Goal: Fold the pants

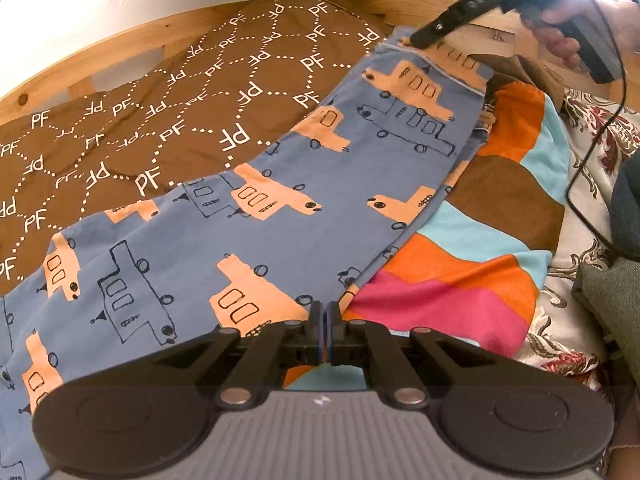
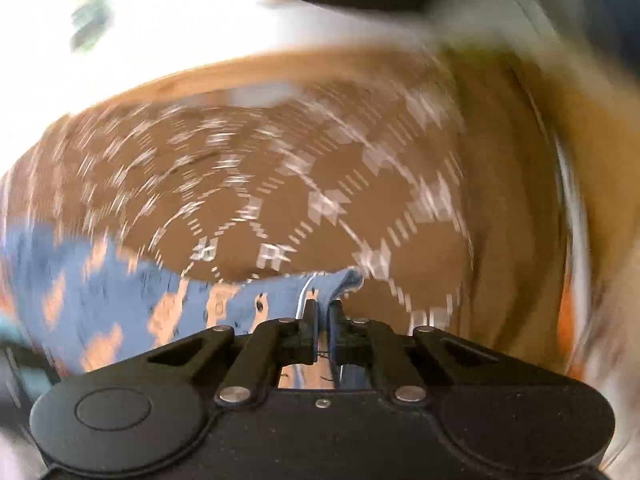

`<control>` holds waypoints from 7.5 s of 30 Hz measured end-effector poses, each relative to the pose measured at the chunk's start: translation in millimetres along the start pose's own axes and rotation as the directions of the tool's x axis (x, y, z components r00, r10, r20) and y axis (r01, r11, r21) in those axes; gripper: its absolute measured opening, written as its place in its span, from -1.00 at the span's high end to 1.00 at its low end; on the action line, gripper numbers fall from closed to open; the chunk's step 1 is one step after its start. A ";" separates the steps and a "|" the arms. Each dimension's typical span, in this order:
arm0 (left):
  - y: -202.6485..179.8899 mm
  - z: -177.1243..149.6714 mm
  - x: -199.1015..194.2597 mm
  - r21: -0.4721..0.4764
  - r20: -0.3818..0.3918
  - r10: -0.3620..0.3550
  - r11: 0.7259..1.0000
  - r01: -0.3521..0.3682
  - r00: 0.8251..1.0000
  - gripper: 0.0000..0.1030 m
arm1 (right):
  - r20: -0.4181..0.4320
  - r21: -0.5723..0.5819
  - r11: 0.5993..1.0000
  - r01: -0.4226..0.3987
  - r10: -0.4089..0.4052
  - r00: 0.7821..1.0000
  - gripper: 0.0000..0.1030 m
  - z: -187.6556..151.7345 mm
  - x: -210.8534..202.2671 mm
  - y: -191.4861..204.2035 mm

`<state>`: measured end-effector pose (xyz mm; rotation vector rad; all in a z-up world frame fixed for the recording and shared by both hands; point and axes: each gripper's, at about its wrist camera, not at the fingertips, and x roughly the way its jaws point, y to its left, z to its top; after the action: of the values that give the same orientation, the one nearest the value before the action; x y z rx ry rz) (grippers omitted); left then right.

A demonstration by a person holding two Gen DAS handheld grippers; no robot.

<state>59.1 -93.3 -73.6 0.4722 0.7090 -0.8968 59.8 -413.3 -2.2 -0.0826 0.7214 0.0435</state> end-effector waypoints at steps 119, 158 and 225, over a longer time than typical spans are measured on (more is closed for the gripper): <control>100.9 96.6 2.6 -0.250 -0.033 0.183 0.950 -0.186 0.982 -0.69 | -0.024 0.753 0.609 0.250 -0.354 0.935 -0.42 -105.1 -33.8 44.7; -33.9 263.9 146.8 -0.215 -0.151 -0.283 0.944 0.248 0.947 -0.43 | 0.101 0.492 0.784 0.379 -0.484 0.869 0.76 -98.2 -7.8 83.2; 94.7 112.1 71.2 -0.623 -0.191 -0.256 0.778 0.084 0.948 0.80 | 0.113 -0.150 0.984 0.099 -0.082 0.990 0.74 -50.2 22.9 247.0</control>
<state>208.0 -151.3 -41.4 -0.0631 1.2553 -0.7221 27.2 -171.6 -69.8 -0.2605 0.6057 0.0171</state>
